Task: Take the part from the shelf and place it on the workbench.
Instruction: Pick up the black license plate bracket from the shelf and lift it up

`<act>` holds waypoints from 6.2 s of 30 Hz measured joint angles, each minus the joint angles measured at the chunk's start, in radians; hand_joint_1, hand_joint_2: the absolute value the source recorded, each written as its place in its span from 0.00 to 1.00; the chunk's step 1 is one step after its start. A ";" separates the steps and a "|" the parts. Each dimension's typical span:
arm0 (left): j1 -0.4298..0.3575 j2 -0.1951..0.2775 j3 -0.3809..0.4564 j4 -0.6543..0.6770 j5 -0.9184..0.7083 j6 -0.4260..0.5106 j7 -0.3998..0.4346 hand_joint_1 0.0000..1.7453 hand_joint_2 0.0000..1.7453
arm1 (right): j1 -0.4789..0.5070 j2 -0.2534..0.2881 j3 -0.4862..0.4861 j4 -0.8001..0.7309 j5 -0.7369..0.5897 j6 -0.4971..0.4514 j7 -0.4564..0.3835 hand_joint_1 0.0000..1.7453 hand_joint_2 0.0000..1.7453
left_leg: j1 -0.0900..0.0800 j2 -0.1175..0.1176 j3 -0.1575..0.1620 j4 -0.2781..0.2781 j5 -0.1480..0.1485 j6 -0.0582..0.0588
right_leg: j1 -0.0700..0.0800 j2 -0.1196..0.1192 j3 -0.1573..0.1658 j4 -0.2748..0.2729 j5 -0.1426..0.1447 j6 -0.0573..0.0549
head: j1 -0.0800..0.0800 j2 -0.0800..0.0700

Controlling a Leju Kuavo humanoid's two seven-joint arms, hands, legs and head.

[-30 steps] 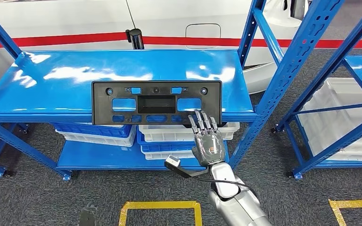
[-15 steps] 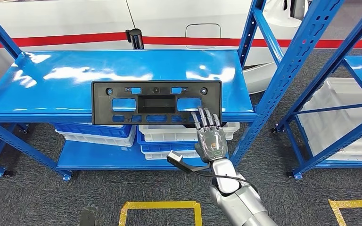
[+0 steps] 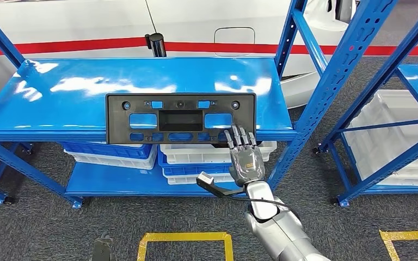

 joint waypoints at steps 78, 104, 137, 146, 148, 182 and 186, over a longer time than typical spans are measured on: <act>0.000 -0.007 -0.045 0.000 0.019 -0.023 0.000 0.00 0.00 | -0.140 -0.013 0.027 0.159 -0.015 0.000 0.038 0.00 1.00 | 0.000 0.000 0.001 0.000 0.000 0.000 | 0.000 0.000 0.000 0.000 0.000 0.000 | 0.000 0.000; 0.000 -0.008 -0.048 0.000 0.043 -0.022 0.000 0.00 0.00 | -0.154 -0.012 0.020 0.186 -0.001 -0.012 -0.018 0.47 1.00 | 0.000 0.000 0.002 0.000 0.000 0.000 | 0.000 0.000 0.001 0.000 0.000 0.000 | 0.000 0.000; 0.003 -0.010 -0.049 0.000 0.052 -0.020 0.000 0.00 0.00 | -0.105 -0.004 -0.008 0.070 -0.001 -0.012 -0.071 0.00 1.00 | 0.000 0.000 0.002 0.000 0.000 0.000 | 0.000 0.000 0.001 0.000 0.000 0.000 | 0.000 0.000; 0.003 -0.010 -0.051 0.000 0.052 -0.020 0.000 0.00 0.00 | -0.105 -0.004 -0.008 0.070 -0.001 -0.012 -0.069 0.00 1.00 | 0.000 0.000 0.002 0.000 0.000 0.000 | 0.000 0.000 0.001 0.000 0.000 0.000 | 0.000 0.000; 0.003 -0.010 -0.054 0.000 0.052 -0.020 0.000 0.00 0.00 | -0.105 -0.004 -0.008 0.070 -0.001 -0.012 -0.069 0.00 1.00 | 0.000 0.000 0.002 0.000 0.000 0.000 | 0.000 0.000 0.001 0.000 0.000 0.000 | 0.000 0.000; 0.004 -0.008 -0.066 0.000 0.072 -0.009 0.000 0.00 0.00 | -0.206 0.044 0.079 0.073 0.000 -0.012 -0.063 0.00 1.00 | 0.000 0.000 0.001 0.000 0.000 0.000 | 0.000 0.000 0.001 0.000 0.000 0.000 | 0.000 0.000; 0.005 -0.008 -0.067 -0.001 0.073 -0.009 0.000 0.00 0.00 | -0.227 0.059 0.084 0.075 0.000 -0.012 -0.079 0.00 1.00 | 0.000 0.000 0.002 0.000 0.000 0.000 | 0.000 0.000 0.001 0.000 0.000 0.000 | 0.000 0.000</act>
